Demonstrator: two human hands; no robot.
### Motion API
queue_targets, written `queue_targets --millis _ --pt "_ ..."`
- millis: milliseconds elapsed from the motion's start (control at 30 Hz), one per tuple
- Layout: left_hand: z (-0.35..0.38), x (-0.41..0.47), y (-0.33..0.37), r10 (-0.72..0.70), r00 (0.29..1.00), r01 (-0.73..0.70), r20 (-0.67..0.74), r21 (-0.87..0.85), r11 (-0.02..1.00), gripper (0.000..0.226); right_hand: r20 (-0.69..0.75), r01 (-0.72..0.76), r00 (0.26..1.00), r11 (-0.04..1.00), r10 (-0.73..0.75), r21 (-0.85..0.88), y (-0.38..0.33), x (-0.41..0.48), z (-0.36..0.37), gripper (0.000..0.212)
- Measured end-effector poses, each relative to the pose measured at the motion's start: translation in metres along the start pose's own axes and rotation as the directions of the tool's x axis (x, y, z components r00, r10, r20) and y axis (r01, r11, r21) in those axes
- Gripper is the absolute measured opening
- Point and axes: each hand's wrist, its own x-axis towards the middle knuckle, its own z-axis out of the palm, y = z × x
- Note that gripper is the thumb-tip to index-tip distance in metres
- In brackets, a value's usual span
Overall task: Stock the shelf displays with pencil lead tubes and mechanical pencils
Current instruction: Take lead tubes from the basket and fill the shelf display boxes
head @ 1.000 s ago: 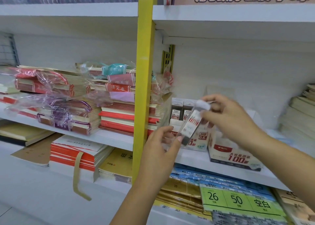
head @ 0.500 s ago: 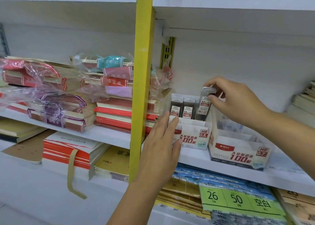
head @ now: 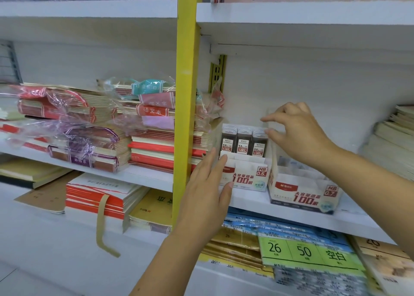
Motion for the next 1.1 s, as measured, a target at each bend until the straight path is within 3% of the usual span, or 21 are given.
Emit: queue_targets --millis 100,200,267,367,433,500,567,733,800,900,967,1100 --pt "-0.008 -0.028 0.006 0.017 0.996 -0.018 -0.085 -0.009 1.000 0.049 -0.202 0.072 0.979 0.975 -0.029 0.210 -0.015 -0.045 -0.020 0.024" --pt "-0.007 -0.073 0.005 0.143 0.990 -0.143 0.005 0.059 0.988 0.038 -0.184 0.117 0.983 0.848 -0.023 0.518 -0.030 -0.110 -0.026 0.024" --pt "0.004 -0.109 -0.004 0.205 0.958 -0.225 0.203 0.085 0.971 0.036 -0.053 0.038 0.999 0.771 -0.006 0.636 -0.032 -0.155 -0.010 0.024" --pt "0.035 -0.172 -0.025 0.023 0.793 -0.111 0.609 0.108 0.988 0.043 0.244 -0.199 0.968 0.752 0.052 0.628 -0.021 -0.229 0.045 0.020" --pt "0.062 -0.213 -0.042 -0.139 0.628 -0.006 0.766 0.183 0.983 0.051 0.528 -0.422 0.842 0.742 0.108 0.521 -0.010 -0.281 0.092 0.020" --pt "0.091 -0.249 -0.057 -0.238 0.513 0.108 0.825 0.213 0.971 0.056 0.750 -0.597 0.640 0.721 0.164 0.352 0.002 -0.332 0.139 0.017" --pt "0.119 -0.279 -0.068 -0.330 0.439 0.243 0.836 0.243 0.939 0.058 0.846 -0.684 0.471 0.708 0.248 0.174 0.010 -0.378 0.181 0.016" --pt "0.172 -0.339 -0.084 -0.533 0.291 0.518 0.794 0.338 0.786 0.058 0.932 -0.738 0.233 0.674 0.277 -0.016 0.009 -0.456 0.247 0.028" --pt "0.184 -0.356 -0.090 -0.601 0.280 0.563 0.749 0.378 0.735 0.058 0.939 -0.746 0.228 0.666 0.258 -0.002 0.002 -0.472 0.267 0.024" --pt "0.198 -0.371 -0.093 -0.685 0.269 0.645 0.677 0.401 0.650 0.053 0.914 -0.730 0.301 0.682 0.272 0.037 -0.012 -0.479 0.295 0.026" --pt "0.205 -0.377 -0.093 -0.736 0.268 0.636 0.622 0.459 0.620 0.053 0.919 -0.690 0.308 0.723 0.248 0.037 -0.024 -0.481 0.311 0.039" --pt "0.216 -0.383 -0.089 -0.804 0.290 0.637 0.520 0.522 0.567 0.057 0.922 -0.600 0.256 0.796 0.290 -0.084 -0.035 -0.486 0.332 0.065"
